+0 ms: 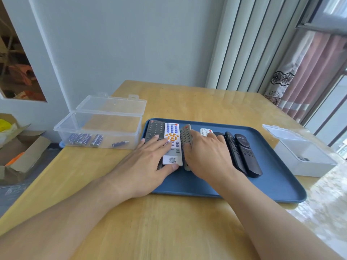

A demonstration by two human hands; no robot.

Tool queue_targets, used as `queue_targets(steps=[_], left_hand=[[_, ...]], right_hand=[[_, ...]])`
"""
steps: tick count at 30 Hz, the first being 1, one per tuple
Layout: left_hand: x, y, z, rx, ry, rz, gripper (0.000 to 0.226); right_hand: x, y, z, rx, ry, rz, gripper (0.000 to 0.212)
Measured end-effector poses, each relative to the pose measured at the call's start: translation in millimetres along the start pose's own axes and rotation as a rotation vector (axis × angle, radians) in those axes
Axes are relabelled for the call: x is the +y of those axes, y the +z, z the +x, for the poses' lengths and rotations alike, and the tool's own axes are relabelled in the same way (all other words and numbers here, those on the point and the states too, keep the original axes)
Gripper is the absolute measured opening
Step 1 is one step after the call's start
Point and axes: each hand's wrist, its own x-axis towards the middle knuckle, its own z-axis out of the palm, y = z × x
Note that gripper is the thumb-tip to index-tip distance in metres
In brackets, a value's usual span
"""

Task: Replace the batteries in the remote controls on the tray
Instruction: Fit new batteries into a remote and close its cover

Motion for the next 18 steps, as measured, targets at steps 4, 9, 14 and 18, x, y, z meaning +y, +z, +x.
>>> queue_targets(steps=[4,9,14,18], left_hand=[[-0.5,0.5,-0.5,0.000,0.006,-0.012,0.070],[-1.6,1.4,-0.4,0.009,0.001,-0.011,0.073],[-2.3,1.6,-0.7,0.020,0.003,-0.016,0.073],[-1.7,2.6,0.1,0.039,-0.007,-0.057,0.073]], right_hand=[[4.6,5.5,3.9,0.024,0.075,0.010,0.028],[7.0,12.9,8.0,0.053,0.095,0.028,0.031],[9.4,14.5,12.6,0.045,0.142,0.027,0.046],[11.4,13.4,9.5,0.065,0.118,0.050,0.048]])
